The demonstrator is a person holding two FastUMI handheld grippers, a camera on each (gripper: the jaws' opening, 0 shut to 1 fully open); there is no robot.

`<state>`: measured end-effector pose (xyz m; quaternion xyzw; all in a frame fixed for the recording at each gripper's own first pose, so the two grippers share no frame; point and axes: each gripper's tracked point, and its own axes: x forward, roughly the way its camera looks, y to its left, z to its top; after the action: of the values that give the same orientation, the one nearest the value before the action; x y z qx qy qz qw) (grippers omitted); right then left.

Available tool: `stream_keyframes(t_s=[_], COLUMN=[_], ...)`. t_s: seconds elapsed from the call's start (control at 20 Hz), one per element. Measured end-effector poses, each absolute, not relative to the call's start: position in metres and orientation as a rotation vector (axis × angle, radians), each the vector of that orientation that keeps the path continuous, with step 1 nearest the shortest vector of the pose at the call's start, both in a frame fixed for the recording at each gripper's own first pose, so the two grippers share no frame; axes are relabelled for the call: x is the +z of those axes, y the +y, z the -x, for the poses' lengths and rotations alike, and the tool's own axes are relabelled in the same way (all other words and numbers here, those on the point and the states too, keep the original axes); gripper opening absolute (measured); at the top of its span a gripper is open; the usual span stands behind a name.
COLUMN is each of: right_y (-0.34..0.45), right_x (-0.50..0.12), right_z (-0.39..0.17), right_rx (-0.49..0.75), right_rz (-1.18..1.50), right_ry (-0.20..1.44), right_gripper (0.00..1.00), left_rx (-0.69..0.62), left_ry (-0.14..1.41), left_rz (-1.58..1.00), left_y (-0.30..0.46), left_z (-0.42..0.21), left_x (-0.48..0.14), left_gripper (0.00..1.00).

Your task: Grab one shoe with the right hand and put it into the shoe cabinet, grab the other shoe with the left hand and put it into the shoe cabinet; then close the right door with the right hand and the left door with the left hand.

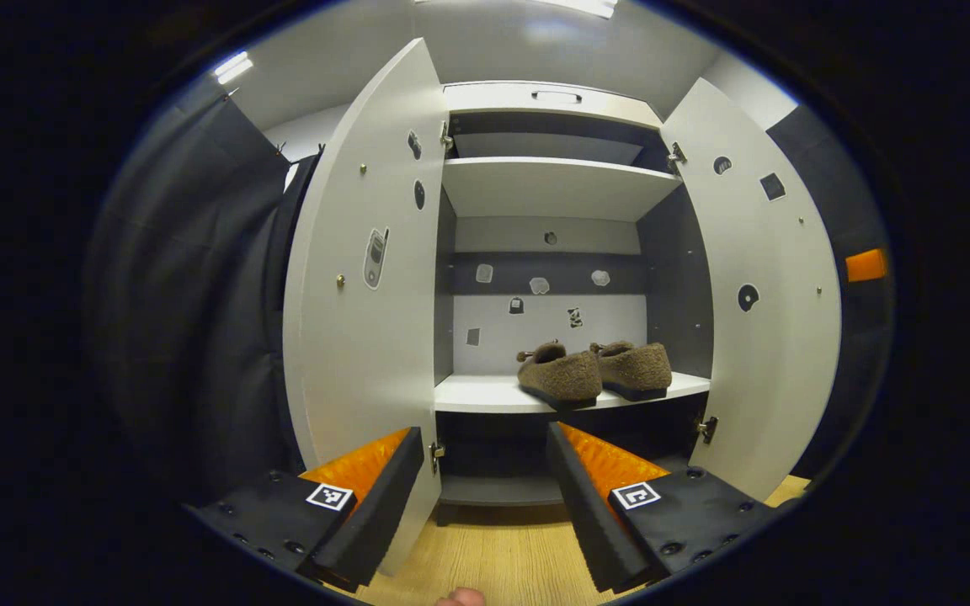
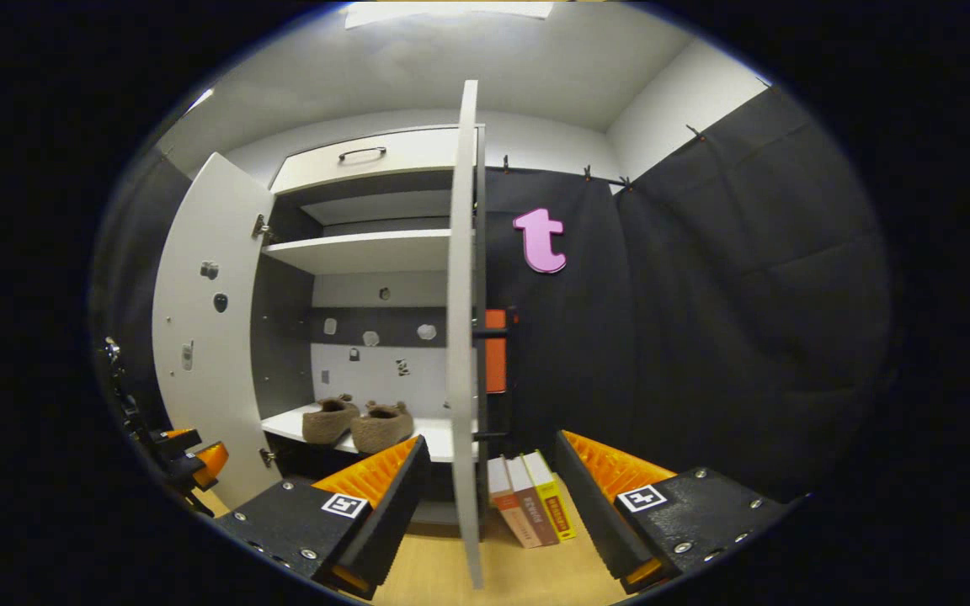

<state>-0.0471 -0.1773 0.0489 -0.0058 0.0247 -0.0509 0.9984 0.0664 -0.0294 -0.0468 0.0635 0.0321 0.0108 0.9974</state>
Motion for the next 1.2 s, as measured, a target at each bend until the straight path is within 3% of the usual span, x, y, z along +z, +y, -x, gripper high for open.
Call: stream_keyframes(t_s=[0.2, 0.45, 0.8, 0.85, 0.9, 1.2], right_y=[-0.224, -0.244, -0.232, -0.231, -0.228, -0.206], right_x=[0.082, 0.082, 0.076, 0.077, 0.076, 0.075], right_z=[0.025, -0.009, -0.028, -0.028, -0.029, -0.024], right_rx=[-0.178, -0.186, -0.148, -0.145, -0.139, -0.101], right_rz=[0.061, 0.070, 0.039, 0.021, 0.009, 0.020], right_ry=[0.023, 0.021, 0.008, 0.002, 0.002, -0.006], right_gripper=[0.92, 0.92, 0.91, 0.84, 0.91, 0.88], left_rx=[-0.001, -0.002, 0.006, 0.005, 0.003, -0.002], left_ry=[0.083, 0.092, 0.094, 0.092, 0.090, 0.099], left_rz=[-0.117, -0.116, -0.091, -0.091, -0.090, -0.063], left_y=[-0.036, -0.039, -0.039, -0.039, -0.040, -0.041], left_z=[-0.068, -0.068, -0.068, -0.069, -0.069, -0.069], left_x=[-0.052, -0.056, -0.057, -0.056, -0.055, -0.059], left_gripper=[0.96, 0.96, 0.96, 0.96, 0.96, 0.94])
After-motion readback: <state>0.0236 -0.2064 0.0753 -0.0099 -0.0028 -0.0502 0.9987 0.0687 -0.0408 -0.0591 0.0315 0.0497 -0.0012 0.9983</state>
